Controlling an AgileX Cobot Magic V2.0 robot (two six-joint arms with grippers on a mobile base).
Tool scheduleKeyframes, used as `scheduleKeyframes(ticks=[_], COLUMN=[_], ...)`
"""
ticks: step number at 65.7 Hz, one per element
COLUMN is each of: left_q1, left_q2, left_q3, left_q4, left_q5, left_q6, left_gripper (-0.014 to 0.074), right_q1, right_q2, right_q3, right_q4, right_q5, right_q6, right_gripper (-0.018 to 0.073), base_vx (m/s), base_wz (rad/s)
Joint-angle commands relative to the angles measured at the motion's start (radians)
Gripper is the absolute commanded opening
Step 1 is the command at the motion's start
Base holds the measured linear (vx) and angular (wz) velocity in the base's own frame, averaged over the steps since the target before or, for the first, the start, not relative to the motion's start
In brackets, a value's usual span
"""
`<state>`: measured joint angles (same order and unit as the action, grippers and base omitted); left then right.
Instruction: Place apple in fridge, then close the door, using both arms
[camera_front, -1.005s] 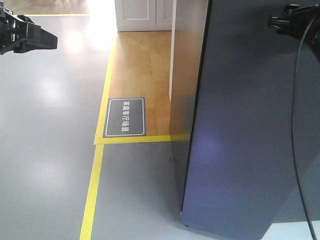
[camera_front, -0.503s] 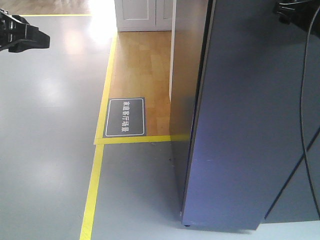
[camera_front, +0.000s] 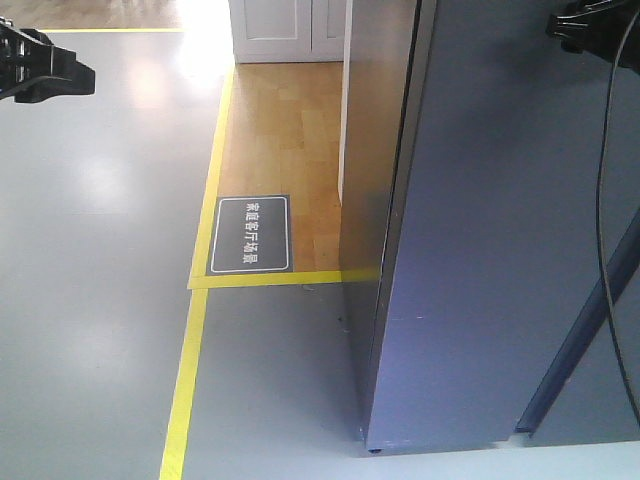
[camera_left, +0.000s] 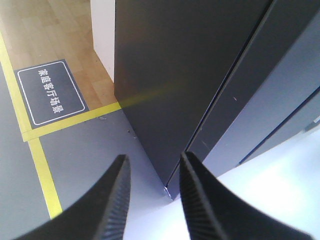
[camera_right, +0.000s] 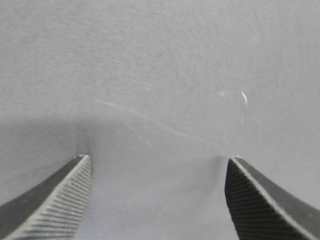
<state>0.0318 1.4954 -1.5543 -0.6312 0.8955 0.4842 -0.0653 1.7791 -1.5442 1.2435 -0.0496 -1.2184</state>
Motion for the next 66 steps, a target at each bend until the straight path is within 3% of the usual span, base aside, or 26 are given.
scheduleKeyframes(ticks=[1, 15, 32, 46, 66], left_q1=[0.000, 0.000, 0.000, -0.003, -0.003], left_q2=[-0.038, -0.038, -0.038, -0.040, -0.169], left_q3=[-0.032, -0.032, -0.032, -0.032, -0.031], left_q4=[-0.037, -0.037, -0.038, -0.039, -0.021], left_q5=[-0.076, -0.138, -0.109, 0.054, 0.138], left_q6=[-0.011, -0.022, -0.097, -0.114, -0.112], left_gripper=[0.0251, 0.0242, 0.0145, -0.0010, -0.0007], right_q1=[-0.006, -0.005, -0.005, -0.005, -0.005], right_q2=[-0.086, -0.209, -0.377, -0.489, -0.640], right_q3=[-0.038, -0.038, -0.037, -0.033, 0.017], right_q4=[-0.008, -0.031, -0.031, -0.038, -0.188], right_q5=[0.021, 0.294, 0.717, 0.956, 0.973], right_q6=[-0.018, -0.017, -0.014, 0.018, 0.129], right_gripper=[0.0504, 0.0360, -0.0018, -0.0005, -0.0004], base_vx=[0.00, 0.00, 0.00, 0.00, 0.00], base_wz=[0.00, 0.00, 0.00, 0.00, 0.00])
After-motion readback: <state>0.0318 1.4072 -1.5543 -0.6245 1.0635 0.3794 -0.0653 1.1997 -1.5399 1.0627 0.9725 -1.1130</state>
